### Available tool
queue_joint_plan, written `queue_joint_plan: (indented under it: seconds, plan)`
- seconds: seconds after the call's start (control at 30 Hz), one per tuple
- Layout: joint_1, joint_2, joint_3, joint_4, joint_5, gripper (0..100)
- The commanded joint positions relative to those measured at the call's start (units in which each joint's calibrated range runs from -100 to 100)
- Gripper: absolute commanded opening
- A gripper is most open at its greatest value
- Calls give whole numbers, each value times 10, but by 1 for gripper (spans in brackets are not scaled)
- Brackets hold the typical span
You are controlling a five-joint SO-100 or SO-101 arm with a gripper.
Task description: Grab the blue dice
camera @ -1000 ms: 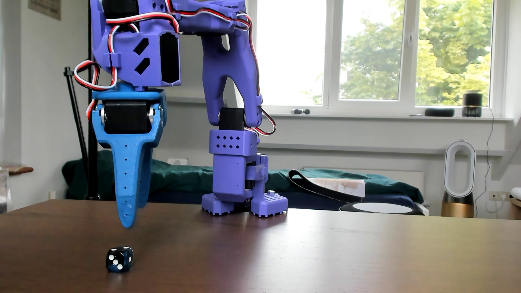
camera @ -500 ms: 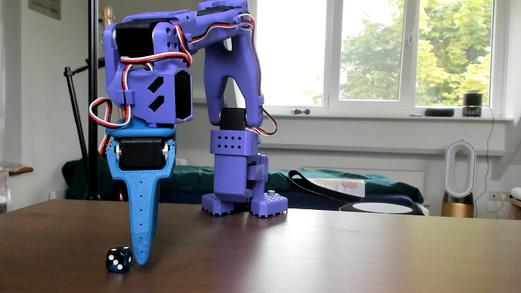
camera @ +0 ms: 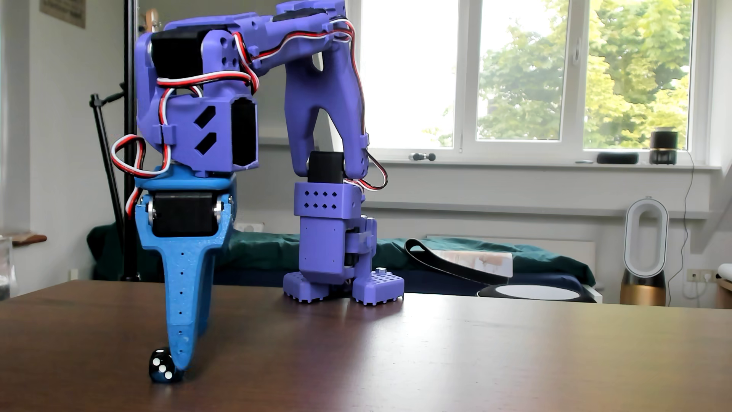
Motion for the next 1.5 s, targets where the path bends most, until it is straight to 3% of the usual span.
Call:
queue_joint_plan:
  seconds: [0.0,0.7,0.97,1.3,1.47]
  plan:
    - [6,-9,-42,-1,2,29]
    - [20,-6,-34,-1,2,28]
    - [19,31,-36,-1,2,15]
    - [19,33,-40,-1,2,12]
    - [19,33,-42,-1,1,1]
